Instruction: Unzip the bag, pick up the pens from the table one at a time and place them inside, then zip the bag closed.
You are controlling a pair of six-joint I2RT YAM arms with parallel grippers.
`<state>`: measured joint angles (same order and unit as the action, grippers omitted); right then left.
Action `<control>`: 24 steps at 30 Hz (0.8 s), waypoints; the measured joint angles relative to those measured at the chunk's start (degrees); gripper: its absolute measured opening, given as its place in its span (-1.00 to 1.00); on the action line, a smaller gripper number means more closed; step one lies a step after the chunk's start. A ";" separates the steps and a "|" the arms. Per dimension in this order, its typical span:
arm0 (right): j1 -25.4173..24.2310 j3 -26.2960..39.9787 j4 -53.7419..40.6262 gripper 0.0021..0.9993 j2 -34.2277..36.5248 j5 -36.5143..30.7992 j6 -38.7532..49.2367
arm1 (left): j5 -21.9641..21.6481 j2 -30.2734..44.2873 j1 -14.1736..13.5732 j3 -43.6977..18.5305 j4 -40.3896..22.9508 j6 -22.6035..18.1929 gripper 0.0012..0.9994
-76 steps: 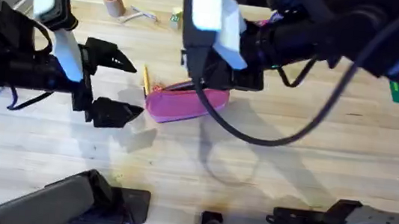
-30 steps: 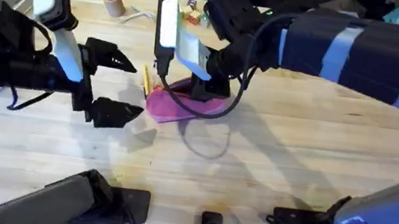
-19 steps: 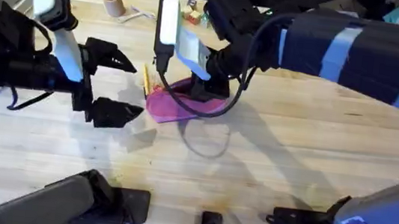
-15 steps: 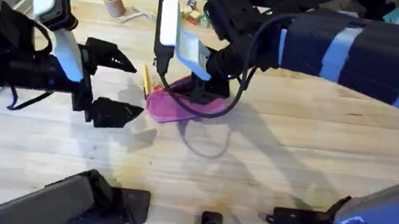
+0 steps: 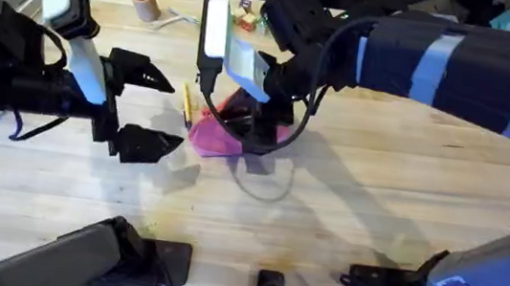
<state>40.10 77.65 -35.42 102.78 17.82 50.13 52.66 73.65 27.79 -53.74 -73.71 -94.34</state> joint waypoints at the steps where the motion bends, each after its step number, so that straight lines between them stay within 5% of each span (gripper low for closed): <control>1: 0.00 0.00 0.00 1.00 0.00 0.00 0.00 | 0.00 0.00 0.00 0.00 0.00 0.01 0.99; 12: 0.00 0.00 -0.20 1.00 -0.02 -0.04 -2.27 | 0.00 0.00 0.00 0.00 0.00 0.02 0.99; 24: 0.24 2.47 -3.02 1.00 -6.14 0.24 -19.39 | -0.02 -4.22 0.00 -2.73 -0.02 0.01 0.99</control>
<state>40.34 80.12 -38.44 96.64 18.06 30.74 52.64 69.43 27.79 -56.47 -73.73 -94.33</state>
